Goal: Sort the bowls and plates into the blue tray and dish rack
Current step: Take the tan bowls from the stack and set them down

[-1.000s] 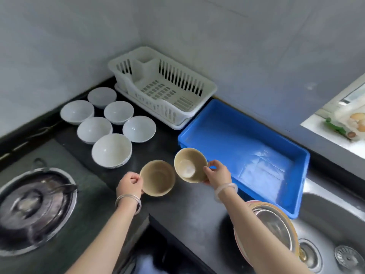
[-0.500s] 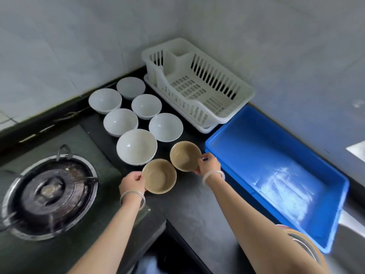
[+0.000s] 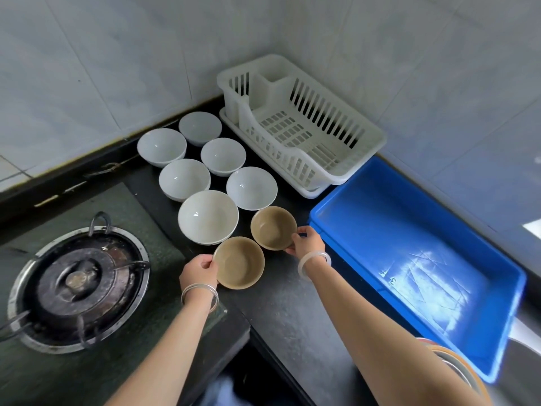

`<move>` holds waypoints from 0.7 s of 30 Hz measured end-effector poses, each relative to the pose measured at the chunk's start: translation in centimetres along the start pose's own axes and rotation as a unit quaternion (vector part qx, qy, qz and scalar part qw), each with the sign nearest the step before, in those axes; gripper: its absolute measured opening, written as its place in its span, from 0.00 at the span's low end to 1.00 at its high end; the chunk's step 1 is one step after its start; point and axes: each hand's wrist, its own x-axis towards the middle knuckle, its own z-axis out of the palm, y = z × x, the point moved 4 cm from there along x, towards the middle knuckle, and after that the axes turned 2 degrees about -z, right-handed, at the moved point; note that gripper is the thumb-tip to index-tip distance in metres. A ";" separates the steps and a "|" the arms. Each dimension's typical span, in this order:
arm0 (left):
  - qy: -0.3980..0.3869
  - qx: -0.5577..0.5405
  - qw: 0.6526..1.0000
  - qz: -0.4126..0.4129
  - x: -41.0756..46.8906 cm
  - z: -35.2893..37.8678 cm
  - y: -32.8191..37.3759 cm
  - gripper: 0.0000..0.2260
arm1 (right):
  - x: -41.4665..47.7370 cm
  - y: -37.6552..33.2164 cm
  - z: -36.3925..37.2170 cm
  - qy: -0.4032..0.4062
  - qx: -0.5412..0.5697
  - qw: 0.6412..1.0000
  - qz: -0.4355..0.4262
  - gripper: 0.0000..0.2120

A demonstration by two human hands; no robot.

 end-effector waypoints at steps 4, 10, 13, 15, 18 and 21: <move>0.008 0.013 1.000 0.013 0.1 0.0 0.0 0.06 | 0.2 0.2 0.1 0.001 0.010 1.000 0.003 0.13; 0.014 0.038 0.998 0.045 -0.6 -0.1 0.3 0.08 | 0.1 0.3 0.1 -0.026 0.012 0.999 0.012 0.14; 0.025 0.070 0.994 0.077 -1.4 -0.1 0.7 0.10 | -0.3 0.4 -0.1 -0.042 0.001 0.999 0.001 0.16; 0.027 0.099 0.990 0.102 -2.0 -0.1 1.0 0.10 | -0.8 0.4 -0.6 -0.050 -0.014 0.999 -0.011 0.18; 0.011 0.167 0.977 0.132 -2.9 0.1 1.3 0.08 | -2.2 0.3 -2.3 -0.046 -0.031 0.998 -0.041 0.17; 0.010 0.191 0.970 0.152 -4.1 0.5 1.4 0.14 | -4.3 0.7 -4.8 -0.023 -0.063 0.992 -0.106 0.15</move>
